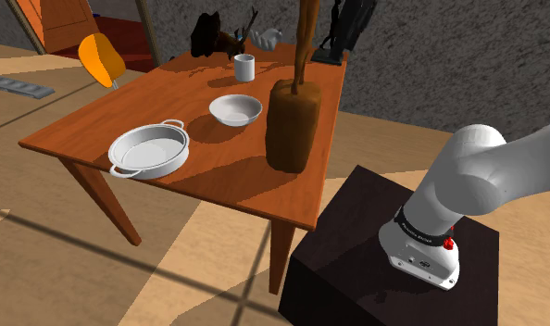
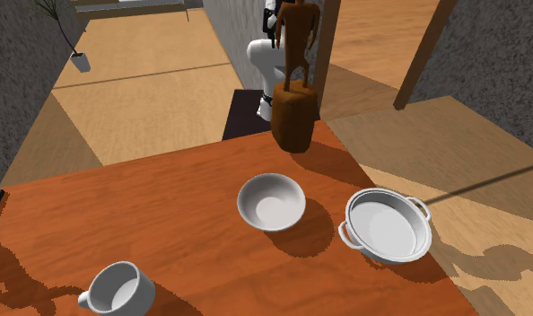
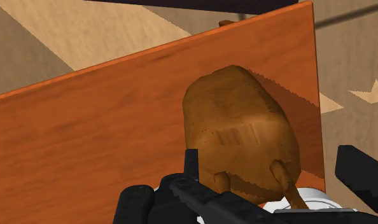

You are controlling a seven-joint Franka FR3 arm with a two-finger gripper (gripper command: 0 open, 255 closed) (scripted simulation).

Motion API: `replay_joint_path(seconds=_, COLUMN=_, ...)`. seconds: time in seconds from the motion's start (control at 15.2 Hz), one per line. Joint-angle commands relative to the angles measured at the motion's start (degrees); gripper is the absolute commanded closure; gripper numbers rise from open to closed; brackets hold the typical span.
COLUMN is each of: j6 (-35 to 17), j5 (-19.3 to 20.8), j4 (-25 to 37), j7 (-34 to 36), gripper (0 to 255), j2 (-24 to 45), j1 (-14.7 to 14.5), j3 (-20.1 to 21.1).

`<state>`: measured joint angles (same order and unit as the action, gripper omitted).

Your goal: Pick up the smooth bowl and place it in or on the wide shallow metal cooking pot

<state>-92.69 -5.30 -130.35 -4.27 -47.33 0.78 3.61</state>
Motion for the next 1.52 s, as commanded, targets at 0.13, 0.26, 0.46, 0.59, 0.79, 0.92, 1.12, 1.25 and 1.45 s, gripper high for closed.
replay_joint_path(seconds=0.13, j6=-2.83, j5=-0.41, j4=-0.11, j7=-1.61, gripper=0, j2=3.14, j1=0.23, j3=-1.79)
replay_joint_path(seconds=0.26, j6=-5.54, j5=-0.97, j4=0.08, j7=-3.27, gripper=0, j2=6.52, j1=0.38, j3=-3.55)
replay_joint_path(seconds=0.46, j6=-9.28, j5=-2.16, j4=0.98, j7=-5.91, gripper=0, j2=11.99, j1=0.44, j3=-6.15)
replay_joint_path(seconds=0.59, j6=-11.52, j5=-3.23, j4=1.97, j7=-7.78, gripper=0, j2=15.87, j1=0.37, j3=-7.84)
replay_joint_path(seconds=0.79, j6=-14.42, j5=-5.28, j4=4.05, j7=-10.78, gripper=0, j2=22.01, j1=0.15, j3=-10.32)
replay_joint_path(seconds=0.92, j6=-15.99, j5=-6.99, j4=5.84, j7=-12.92, gripper=0, j2=26.28, j1=-0.04, j3=-11.89)
replay_joint_path(seconds=1.12, j6=-17.74, j5=-10.07, j4=9.13, j7=-16.3, gripper=0, j2=32.95, j1=-0.3, j3=-14.1)
replay_joint_path(seconds=1.25, j6=-18.45, j5=-12.45, j4=11.74, j7=-18.64, gripper=0, j2=37.55, j1=-0.35, j3=-15.37)
replay_joint_path(seconds=1.45, j6=-18.81, j5=-16.4, j4=16.27, j7=-22.13, gripper=0, j2=44.68, j1=-0.13, j3=-16.91)
